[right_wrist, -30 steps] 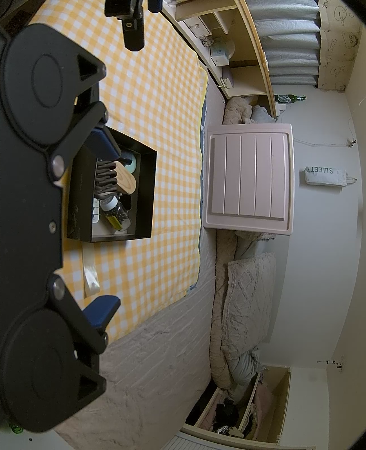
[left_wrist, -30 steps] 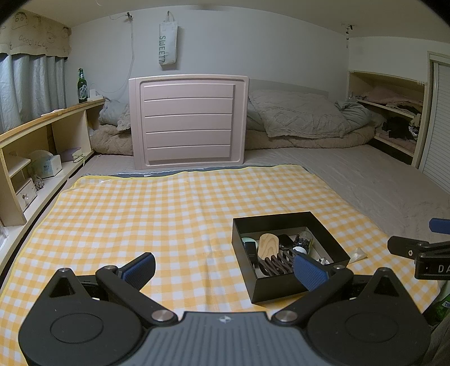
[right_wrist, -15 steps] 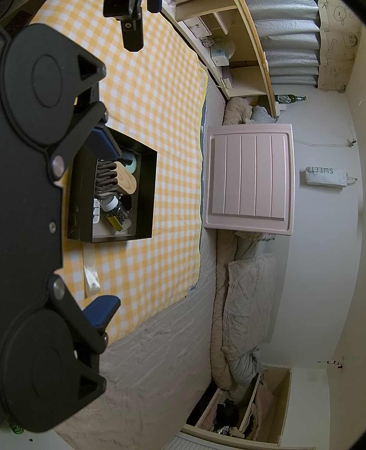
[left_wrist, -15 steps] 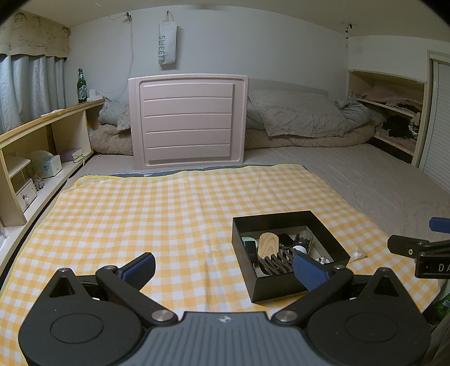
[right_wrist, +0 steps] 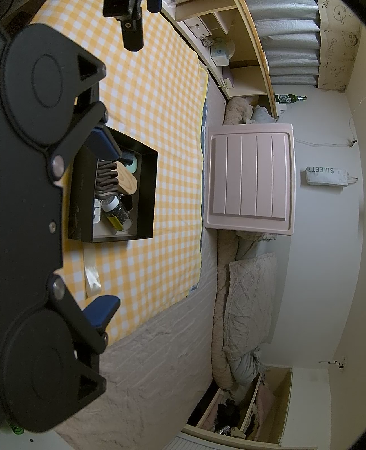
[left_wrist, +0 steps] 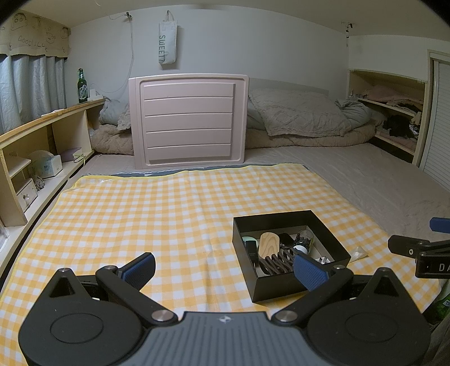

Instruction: Organize rigid objects

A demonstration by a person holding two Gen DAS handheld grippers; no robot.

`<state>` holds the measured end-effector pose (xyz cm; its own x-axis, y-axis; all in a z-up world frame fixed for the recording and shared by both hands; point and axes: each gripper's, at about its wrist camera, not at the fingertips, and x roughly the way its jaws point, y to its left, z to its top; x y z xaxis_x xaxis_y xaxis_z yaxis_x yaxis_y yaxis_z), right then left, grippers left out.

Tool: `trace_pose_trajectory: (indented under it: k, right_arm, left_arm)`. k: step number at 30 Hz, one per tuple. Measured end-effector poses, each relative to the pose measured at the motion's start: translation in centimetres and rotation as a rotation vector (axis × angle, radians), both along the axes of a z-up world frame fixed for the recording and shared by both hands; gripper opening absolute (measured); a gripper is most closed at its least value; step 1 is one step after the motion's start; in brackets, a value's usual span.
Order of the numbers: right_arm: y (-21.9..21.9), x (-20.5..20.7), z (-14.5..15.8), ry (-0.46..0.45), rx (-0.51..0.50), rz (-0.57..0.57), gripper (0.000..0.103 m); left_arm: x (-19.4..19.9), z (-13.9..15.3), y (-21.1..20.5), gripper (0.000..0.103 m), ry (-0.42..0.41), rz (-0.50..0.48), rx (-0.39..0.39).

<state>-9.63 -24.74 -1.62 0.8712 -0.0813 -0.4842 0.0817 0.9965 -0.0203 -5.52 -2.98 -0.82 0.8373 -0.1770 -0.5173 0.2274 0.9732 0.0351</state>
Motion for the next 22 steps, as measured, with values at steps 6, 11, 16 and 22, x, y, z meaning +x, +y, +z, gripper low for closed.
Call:
trace_pose_trajectory:
  k: [6,11,16,22]
  right_arm:
    - [-0.07,0.02,0.02,0.000,0.000,0.000,0.103]
    - [0.01,0.02,0.00,0.001,0.001,0.000,0.103]
    - [0.11,-0.03,-0.08,0.001,0.002,0.000,0.103]
    - [0.40,-0.19,-0.33,0.002,0.003,0.000,0.103]
  left_arm:
    - [0.00,0.01,0.02,0.103,0.000,0.000,0.000]
    - [0.01,0.02,0.01,0.103,0.000,-0.001,0.001]
    - [-0.07,-0.04,0.01,0.103,0.000,-0.004,0.002]
    - [-0.11,-0.09,0.09,0.103,0.001,0.000,0.002]
